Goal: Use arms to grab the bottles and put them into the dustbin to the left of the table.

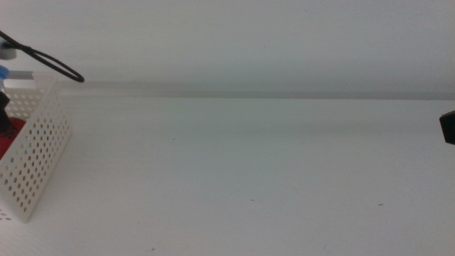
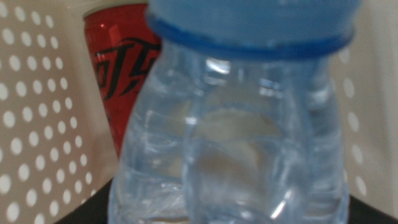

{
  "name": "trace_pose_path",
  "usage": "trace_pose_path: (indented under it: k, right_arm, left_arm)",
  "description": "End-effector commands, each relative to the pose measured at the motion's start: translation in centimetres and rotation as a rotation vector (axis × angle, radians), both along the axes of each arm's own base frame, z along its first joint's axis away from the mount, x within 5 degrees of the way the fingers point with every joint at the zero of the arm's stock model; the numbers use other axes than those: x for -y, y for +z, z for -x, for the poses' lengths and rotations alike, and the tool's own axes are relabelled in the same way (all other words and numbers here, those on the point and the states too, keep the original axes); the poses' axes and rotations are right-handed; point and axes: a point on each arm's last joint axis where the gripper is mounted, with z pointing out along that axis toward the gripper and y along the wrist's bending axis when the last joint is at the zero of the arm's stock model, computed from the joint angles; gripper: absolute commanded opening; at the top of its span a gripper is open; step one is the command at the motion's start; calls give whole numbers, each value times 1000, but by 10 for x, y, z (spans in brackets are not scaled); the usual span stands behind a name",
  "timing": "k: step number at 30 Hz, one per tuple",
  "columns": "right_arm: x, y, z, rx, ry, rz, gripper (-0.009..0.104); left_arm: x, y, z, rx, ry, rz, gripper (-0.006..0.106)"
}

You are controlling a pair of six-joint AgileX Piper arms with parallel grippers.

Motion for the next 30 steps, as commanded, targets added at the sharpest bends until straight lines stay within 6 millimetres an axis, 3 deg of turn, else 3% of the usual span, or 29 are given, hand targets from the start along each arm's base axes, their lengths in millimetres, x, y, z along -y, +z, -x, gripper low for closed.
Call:
trace_pose_path:
  k: [1,16,24,30]
  right_arm:
    - [0,2,1,12,0,-3,76]
    - [0,2,1,12,0,-3,76]
    - [0,2,1,12,0,-3,76]
    - [0,2,1,12,0,-3,76]
  left_arm:
    - [0,-1,-5,42,-14,9,-2]
    - [-4,-21,-13,17,-34,-1,2]
    - [-6,-27,-11,-31,-22,-11,33]
    - [-7,-18,-7,-75,31,-55,73]
